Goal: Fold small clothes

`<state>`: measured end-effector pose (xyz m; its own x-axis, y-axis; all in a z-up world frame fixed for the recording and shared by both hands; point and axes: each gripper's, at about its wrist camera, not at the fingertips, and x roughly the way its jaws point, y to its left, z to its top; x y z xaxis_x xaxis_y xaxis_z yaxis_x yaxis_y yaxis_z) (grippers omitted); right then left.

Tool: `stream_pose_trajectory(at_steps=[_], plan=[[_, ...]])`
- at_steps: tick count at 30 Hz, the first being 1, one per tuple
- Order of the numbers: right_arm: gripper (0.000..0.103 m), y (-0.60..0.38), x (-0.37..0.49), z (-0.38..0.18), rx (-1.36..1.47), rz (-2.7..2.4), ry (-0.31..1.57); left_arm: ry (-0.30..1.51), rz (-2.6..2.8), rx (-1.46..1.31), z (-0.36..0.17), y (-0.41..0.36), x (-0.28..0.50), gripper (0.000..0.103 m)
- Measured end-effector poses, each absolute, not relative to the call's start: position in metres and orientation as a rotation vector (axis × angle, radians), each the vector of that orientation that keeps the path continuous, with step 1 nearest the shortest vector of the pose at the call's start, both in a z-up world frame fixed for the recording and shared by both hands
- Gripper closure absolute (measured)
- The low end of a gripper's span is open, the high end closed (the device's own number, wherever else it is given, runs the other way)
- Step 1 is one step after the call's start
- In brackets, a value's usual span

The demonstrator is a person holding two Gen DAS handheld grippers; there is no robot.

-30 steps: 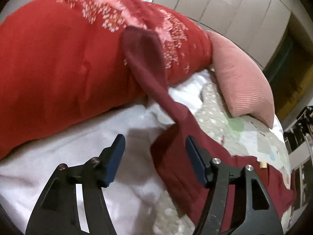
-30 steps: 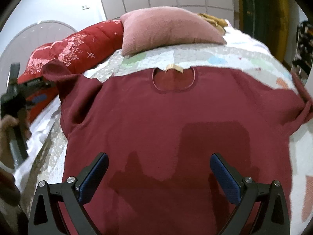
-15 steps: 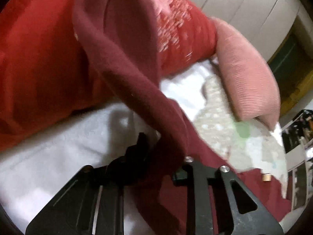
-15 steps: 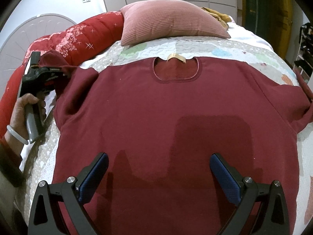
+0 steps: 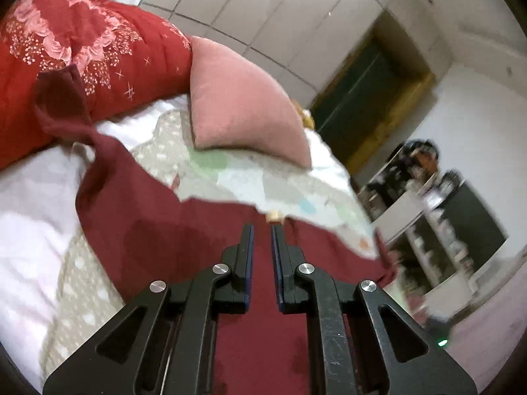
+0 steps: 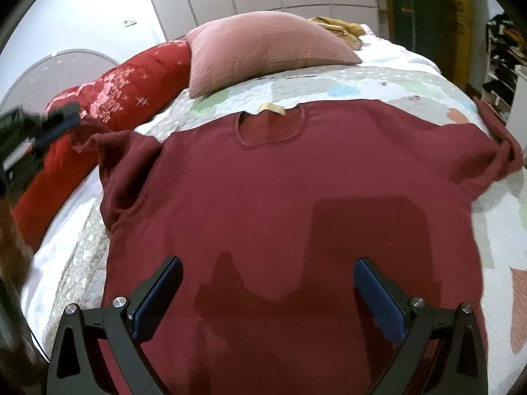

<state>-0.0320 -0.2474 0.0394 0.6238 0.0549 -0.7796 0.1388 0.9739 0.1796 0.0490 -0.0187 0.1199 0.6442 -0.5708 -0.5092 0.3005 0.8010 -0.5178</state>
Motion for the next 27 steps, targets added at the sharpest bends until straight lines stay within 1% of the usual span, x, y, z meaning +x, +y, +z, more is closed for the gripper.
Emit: stream_pose_trajectory(at_steps=[4,5,6,8,9,12,16,20,24,27], plan=[[0.000,-0.256,-0.042,0.043,0.230,-0.054,0.902,0.719,-0.404,-0.374,0.105,-0.013,0.051,0.093],[0.000,-0.257,-0.043,0.043,0.215,-0.060,0.902,0.714,-0.375,-0.377,0.103,-0.003,0.050,0.087],[0.000,-0.258,-0.044,0.043,0.204,-0.071,0.901,0.711,-0.340,-0.381,0.101,0.007,0.053,0.078],[0.000,-0.262,-0.043,0.041,0.221,-0.082,0.896,0.714,-0.279,-0.399,0.094,0.029,0.058,0.027],[0.000,-0.264,-0.042,0.039,0.248,-0.077,0.899,0.703,-0.240,-0.424,0.090,0.041,0.061,0.022],[0.000,-0.265,-0.037,0.029,0.304,-0.057,0.925,0.692,-0.133,-0.454,0.079,0.070,0.075,0.020],[0.000,-0.255,-0.031,0.024,0.252,-0.053,0.933,0.702,-0.071,-0.475,0.068,0.088,0.108,0.020],[0.000,-0.254,-0.028,0.023,0.244,-0.045,0.933,0.711,-0.059,-0.602,0.059,0.105,0.143,0.020],[0.000,-0.252,-0.024,0.019,0.215,-0.055,0.940,0.715,-0.036,-0.641,0.059,0.104,0.176,0.020],[0.000,-0.247,-0.022,0.017,0.179,-0.061,0.941,0.799,-0.001,-0.584,0.050,0.093,0.198,0.020]])
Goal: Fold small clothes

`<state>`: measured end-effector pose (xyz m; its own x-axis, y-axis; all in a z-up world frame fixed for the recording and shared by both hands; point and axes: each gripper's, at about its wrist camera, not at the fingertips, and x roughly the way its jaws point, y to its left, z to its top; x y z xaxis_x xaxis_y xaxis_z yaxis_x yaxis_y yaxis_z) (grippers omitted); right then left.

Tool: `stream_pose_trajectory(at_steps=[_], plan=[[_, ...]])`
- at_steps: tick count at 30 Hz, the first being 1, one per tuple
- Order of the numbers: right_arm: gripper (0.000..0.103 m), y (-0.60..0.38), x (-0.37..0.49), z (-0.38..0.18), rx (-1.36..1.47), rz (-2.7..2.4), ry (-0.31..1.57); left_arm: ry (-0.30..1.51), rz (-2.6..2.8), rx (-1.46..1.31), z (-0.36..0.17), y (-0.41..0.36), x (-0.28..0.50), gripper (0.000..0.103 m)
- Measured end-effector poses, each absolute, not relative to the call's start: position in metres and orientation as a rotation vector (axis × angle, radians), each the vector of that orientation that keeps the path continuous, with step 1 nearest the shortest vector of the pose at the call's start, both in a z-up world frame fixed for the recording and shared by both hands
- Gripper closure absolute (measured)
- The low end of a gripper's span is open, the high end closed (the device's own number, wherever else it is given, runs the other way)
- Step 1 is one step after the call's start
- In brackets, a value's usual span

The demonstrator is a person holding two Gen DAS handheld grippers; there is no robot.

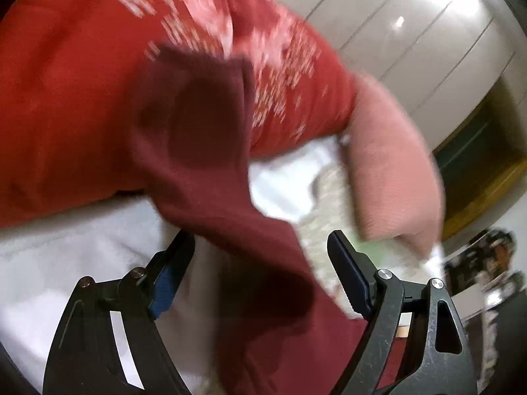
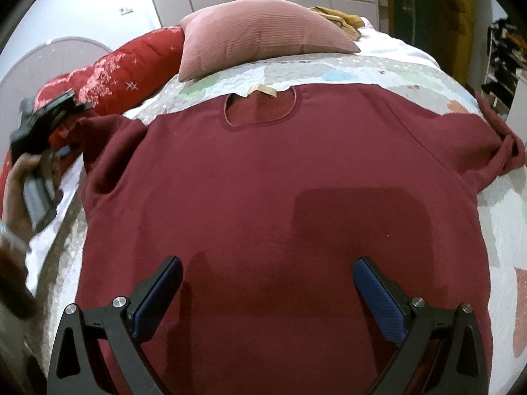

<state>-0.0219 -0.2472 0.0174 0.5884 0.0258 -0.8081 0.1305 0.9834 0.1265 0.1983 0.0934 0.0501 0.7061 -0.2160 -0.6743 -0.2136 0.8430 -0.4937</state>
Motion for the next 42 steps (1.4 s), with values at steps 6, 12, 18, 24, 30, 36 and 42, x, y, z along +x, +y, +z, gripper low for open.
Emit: stream_pose_trajectory(at_steps=[6,12,18,24,30,36,42], plan=[[0.000,-0.249,-0.022,0.018,0.186,-0.052,0.938,0.826,-0.008,-0.559,0.048,0.092,0.201,0.092],[0.000,-0.252,-0.027,0.025,0.237,-0.042,0.923,0.692,-0.284,-0.569,0.116,0.066,0.145,0.095],[0.000,-0.261,-0.039,0.040,0.265,-0.063,0.887,0.634,-0.479,-0.552,0.147,0.037,0.101,0.095],[0.000,-0.268,-0.046,0.051,0.284,-0.071,0.870,0.670,-0.408,-0.523,0.138,0.038,0.080,0.094],[0.000,-0.219,-0.016,0.066,0.139,0.036,0.851,0.713,-0.168,-0.492,0.106,0.079,0.041,0.026],[0.000,-0.113,0.055,0.085,-0.137,0.223,0.787,0.736,0.065,-0.486,0.066,0.126,0.043,0.025],[0.000,-0.016,0.141,0.099,-0.333,0.358,0.716,0.828,0.129,-0.539,0.038,0.158,0.056,0.025]])
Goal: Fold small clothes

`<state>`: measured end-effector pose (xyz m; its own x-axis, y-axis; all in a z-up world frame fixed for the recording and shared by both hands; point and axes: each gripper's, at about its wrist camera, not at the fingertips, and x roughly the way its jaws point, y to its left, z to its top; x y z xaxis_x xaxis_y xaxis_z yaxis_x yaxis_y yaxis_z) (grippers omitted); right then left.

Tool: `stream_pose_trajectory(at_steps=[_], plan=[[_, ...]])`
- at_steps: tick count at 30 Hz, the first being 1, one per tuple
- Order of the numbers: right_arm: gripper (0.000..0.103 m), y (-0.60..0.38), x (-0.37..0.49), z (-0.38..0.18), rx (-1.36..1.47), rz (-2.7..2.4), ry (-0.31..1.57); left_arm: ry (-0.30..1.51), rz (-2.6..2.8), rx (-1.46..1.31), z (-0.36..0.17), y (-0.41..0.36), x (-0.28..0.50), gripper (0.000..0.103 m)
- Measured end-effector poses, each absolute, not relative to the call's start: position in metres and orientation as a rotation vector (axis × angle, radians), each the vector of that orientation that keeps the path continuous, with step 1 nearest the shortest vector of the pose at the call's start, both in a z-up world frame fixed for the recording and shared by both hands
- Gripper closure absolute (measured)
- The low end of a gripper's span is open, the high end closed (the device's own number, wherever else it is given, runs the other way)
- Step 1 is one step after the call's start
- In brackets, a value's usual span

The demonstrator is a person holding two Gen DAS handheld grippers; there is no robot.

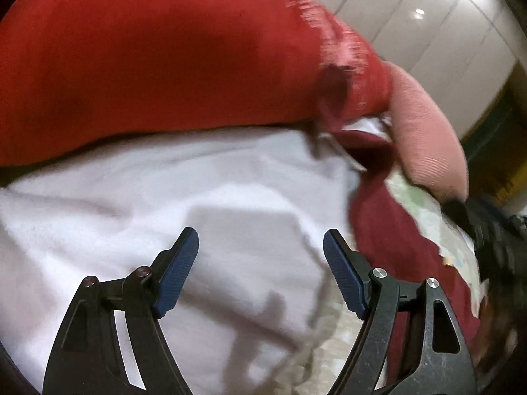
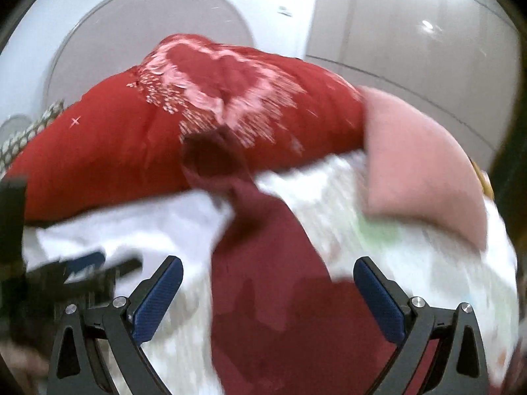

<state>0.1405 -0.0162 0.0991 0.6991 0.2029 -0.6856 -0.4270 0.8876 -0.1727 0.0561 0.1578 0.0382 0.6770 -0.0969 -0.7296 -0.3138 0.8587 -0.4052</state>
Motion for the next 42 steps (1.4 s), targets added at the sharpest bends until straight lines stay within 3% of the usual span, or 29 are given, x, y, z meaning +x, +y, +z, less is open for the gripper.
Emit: stream_pose_trajectory(at_steps=[9,10,11,13,16,22,27,31,39,40,42], plan=[[0.004,0.077,0.239,0.049,-0.655,0.337,0.758,0.854,0.124,-0.591,0.028,0.169,0.069,0.025],[0.018,0.080,0.243,0.044,-0.672,0.344,0.770,0.853,0.125,-0.588,0.027,0.169,0.070,0.025],[0.047,0.082,0.246,0.039,-0.686,0.359,0.790,0.853,0.125,-0.584,0.028,0.169,0.068,0.025],[0.079,0.081,0.249,0.036,-0.669,0.360,0.835,0.852,0.128,-0.580,0.027,0.167,0.073,0.025],[0.088,0.052,0.239,0.065,-0.528,0.322,0.758,0.846,0.130,-0.581,0.028,0.167,0.072,0.025],[0.089,-0.052,0.190,0.146,-0.152,0.294,0.665,0.811,0.109,-0.578,0.036,0.163,0.067,0.025],[0.089,-0.138,0.114,0.173,0.053,0.242,0.615,0.771,0.038,-0.542,0.044,0.146,0.063,0.025],[0.089,-0.197,0.069,0.149,0.155,0.129,0.623,0.727,-0.072,-0.494,0.055,0.120,0.059,0.025],[0.089,-0.285,0.055,0.050,0.322,-0.090,0.842,0.725,-0.335,-0.387,0.065,0.056,0.053,0.025],[0.085,-0.291,0.052,0.050,0.339,-0.085,0.842,0.728,-0.353,-0.369,0.065,0.048,0.052,0.025],[0.054,-0.295,0.048,0.051,0.329,-0.088,0.847,0.745,-0.373,-0.321,0.061,0.031,0.050,0.025]])
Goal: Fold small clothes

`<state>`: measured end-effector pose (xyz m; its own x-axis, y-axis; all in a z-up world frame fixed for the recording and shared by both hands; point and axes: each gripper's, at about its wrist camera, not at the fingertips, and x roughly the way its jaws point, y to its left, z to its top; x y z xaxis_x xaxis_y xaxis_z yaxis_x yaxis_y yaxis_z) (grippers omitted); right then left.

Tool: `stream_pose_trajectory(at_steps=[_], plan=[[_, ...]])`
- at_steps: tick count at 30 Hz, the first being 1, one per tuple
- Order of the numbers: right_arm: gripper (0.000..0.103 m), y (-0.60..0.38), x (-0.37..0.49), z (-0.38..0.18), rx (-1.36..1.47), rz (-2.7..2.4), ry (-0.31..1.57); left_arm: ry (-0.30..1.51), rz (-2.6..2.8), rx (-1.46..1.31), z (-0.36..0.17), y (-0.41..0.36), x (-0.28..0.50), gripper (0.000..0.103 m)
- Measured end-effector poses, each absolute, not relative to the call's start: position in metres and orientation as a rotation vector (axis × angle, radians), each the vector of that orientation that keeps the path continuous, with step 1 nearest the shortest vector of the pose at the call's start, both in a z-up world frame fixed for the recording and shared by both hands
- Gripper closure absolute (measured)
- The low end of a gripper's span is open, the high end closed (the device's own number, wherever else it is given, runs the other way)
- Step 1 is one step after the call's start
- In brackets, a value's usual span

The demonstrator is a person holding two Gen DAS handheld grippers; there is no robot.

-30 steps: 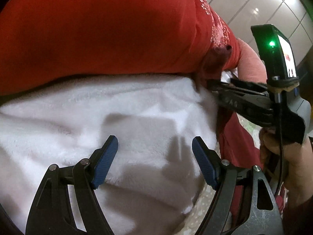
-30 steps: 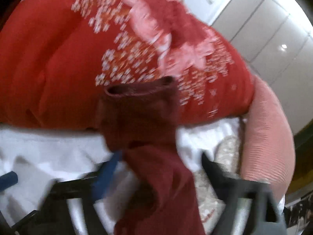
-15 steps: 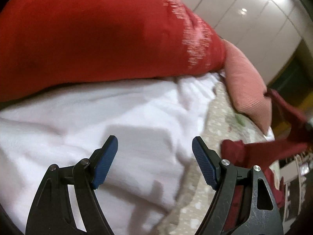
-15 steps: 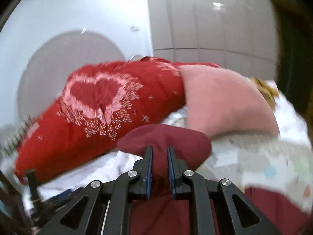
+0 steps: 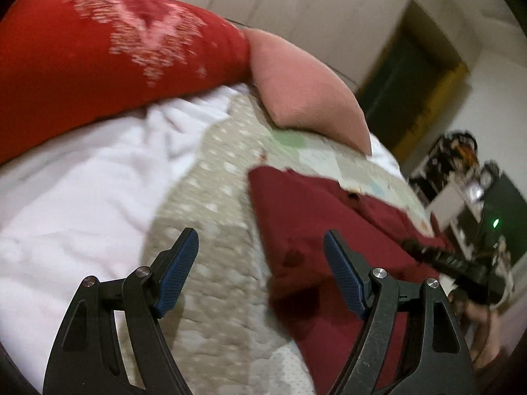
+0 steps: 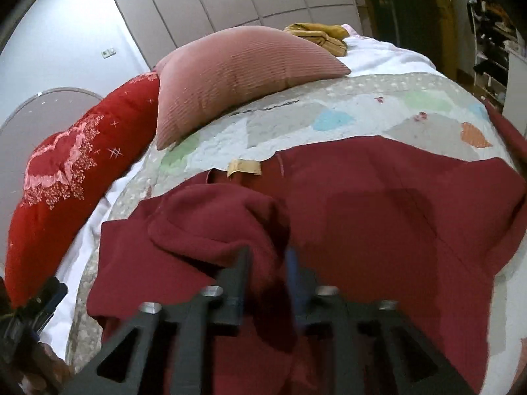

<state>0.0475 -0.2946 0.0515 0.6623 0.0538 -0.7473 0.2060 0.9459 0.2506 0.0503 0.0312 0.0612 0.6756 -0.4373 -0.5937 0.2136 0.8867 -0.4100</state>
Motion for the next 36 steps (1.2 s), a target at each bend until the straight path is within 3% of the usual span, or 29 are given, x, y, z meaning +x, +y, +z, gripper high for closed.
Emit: stream_pose_trajectory(at_steps=[1,6,11,16,18,19,21,22,23,30,36], plan=[[0.037,-0.295,0.045,0.052,0.313,-0.104,0.849,0.761,-0.381,-0.302,0.058,0.024,0.051,0.025],[0.036,-0.310,0.018,0.065,0.262,-0.198,0.804,0.860,-0.380,-0.206,0.038,0.001,0.054,0.025],[0.036,-0.262,0.026,0.097,0.091,-0.059,0.711,0.889,-0.373,-0.198,0.031,-0.001,0.057,0.025],[0.036,-0.206,0.067,0.071,-0.076,0.070,0.783,0.890,-0.373,-0.186,0.029,-0.003,0.056,0.025],[0.049,-0.204,0.086,0.048,-0.140,-0.001,0.850,0.892,-0.374,-0.188,0.028,-0.003,0.057,0.024],[0.068,-0.209,0.093,0.038,-0.129,-0.020,0.886,0.894,-0.375,-0.190,0.028,-0.003,0.057,0.024],[0.073,-0.224,0.096,0.030,-0.051,0.006,0.908,0.895,-0.377,-0.191,0.028,-0.003,0.058,0.024],[0.086,-0.228,0.094,0.032,-0.046,0.009,0.901,0.895,-0.377,-0.191,0.028,-0.003,0.058,0.024],[0.093,-0.235,0.088,0.040,-0.026,0.013,0.888,0.894,-0.376,-0.190,0.028,-0.003,0.058,0.024],[0.094,-0.322,0.021,0.090,0.257,-0.134,0.676,0.893,-0.375,-0.186,0.028,-0.003,0.057,0.024],[0.092,-0.373,-0.031,0.048,0.300,-0.320,0.876,0.898,-0.377,-0.187,0.028,-0.003,0.057,0.024]])
